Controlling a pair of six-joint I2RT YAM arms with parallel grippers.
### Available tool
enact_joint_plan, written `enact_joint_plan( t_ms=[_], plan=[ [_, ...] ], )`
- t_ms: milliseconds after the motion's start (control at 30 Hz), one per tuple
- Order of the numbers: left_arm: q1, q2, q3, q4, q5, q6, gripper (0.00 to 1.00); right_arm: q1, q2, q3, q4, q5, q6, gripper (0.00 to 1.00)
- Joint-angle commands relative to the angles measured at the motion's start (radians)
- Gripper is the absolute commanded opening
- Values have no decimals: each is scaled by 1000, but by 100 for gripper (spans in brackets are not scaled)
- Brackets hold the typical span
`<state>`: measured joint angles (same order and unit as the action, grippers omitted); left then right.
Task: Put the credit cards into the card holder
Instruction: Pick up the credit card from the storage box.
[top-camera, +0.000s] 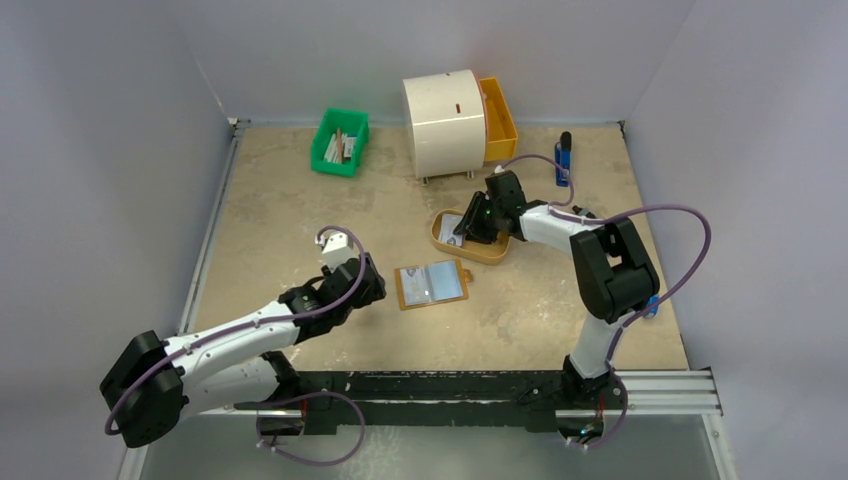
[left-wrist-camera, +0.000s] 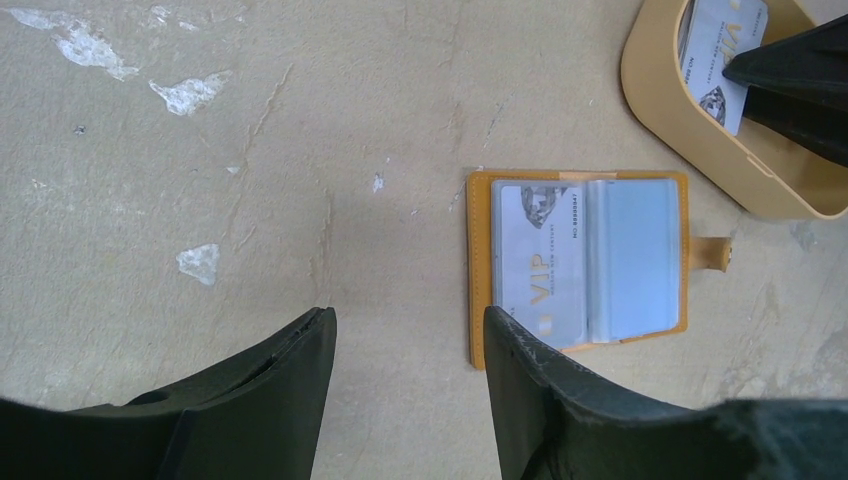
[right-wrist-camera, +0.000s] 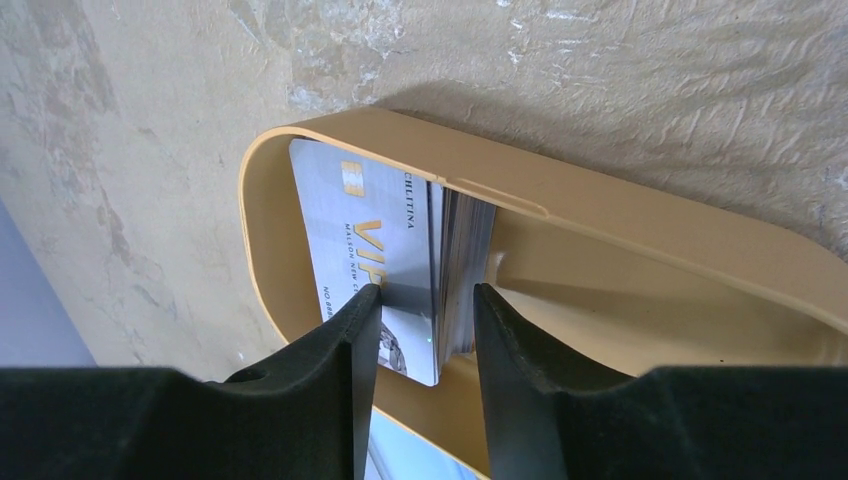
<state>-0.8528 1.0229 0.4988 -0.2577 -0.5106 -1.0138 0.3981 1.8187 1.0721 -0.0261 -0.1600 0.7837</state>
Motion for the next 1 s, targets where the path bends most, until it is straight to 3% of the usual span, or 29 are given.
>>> enact_joint_plan(
  t_ms=[0,200,467,967],
  plan=[
    [4,9,18,7,-21,-16,55,-2,-28,-2,4,19,21,40],
    [3,9,20,6,-22,-14,54,-5,-50,-23,21,7,30,35],
    [4,11,19,8,-20,-17,54,-4,-19,17,1,-25,4,52],
    [4,14,18,6,-18,-23,53,-14,-78,-72,46,-12,37,28]
  ],
)
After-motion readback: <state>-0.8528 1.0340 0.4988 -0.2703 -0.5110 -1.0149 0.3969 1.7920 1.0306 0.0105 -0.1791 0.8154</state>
